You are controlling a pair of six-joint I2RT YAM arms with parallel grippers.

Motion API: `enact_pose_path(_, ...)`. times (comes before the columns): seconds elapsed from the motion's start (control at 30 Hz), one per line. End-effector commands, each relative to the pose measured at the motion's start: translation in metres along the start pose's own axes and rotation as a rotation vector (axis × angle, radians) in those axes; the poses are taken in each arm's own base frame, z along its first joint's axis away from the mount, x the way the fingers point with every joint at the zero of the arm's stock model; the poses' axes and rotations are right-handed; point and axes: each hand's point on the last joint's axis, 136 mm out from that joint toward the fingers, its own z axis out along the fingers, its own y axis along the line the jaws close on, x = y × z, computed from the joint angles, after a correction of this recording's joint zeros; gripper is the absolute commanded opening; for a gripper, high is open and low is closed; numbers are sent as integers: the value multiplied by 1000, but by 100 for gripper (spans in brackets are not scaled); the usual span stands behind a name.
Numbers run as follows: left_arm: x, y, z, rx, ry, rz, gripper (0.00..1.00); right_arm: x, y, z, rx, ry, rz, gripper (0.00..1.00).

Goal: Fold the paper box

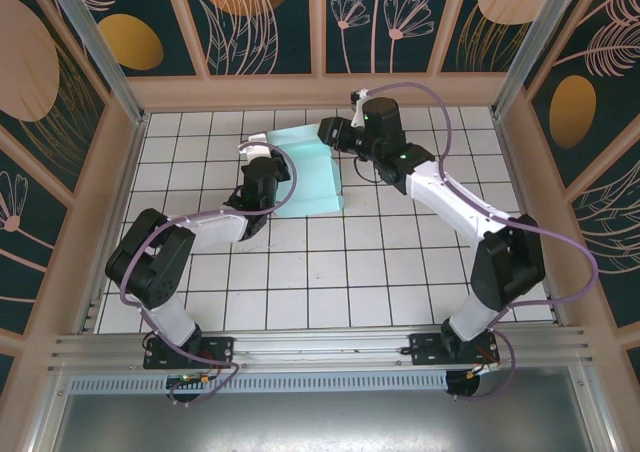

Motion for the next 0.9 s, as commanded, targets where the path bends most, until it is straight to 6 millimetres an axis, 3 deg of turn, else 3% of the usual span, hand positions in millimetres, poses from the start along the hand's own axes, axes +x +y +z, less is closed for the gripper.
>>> enact_pose_path(0.0,-30,-12,-6,43,-74,-46,0,-5,10,2,-45,20,24,37)
enact_pose_path(0.2,-26,-13,-6,53,-61,-42,0,-1,9,7,-54,28,30,25)
enact_pose_path(0.4,-24,-15,-7,68,-55,-48,0,2,9,7,-63,39,36,0)
enact_pose_path(0.53,-23,-14,-9,68,-51,-47,0,4,10,7,-72,47,44,0)
enact_pose_path(0.57,-22,-14,-9,69,-50,-47,0,4,10,7,-69,44,44,6)
enact_pose_path(0.63,-21,-12,-10,68,-49,-49,0,4,9,6,-65,40,46,30)
enact_pose_path(0.7,-20,-12,-11,67,-44,-49,0,4,12,5,-81,45,46,34)
enact_pose_path(0.77,-20,-13,-12,73,-39,-50,0,6,15,4,-100,53,38,0)
enact_pose_path(0.87,-19,-13,-11,70,-36,-50,0,5,17,0,-106,41,11,0)
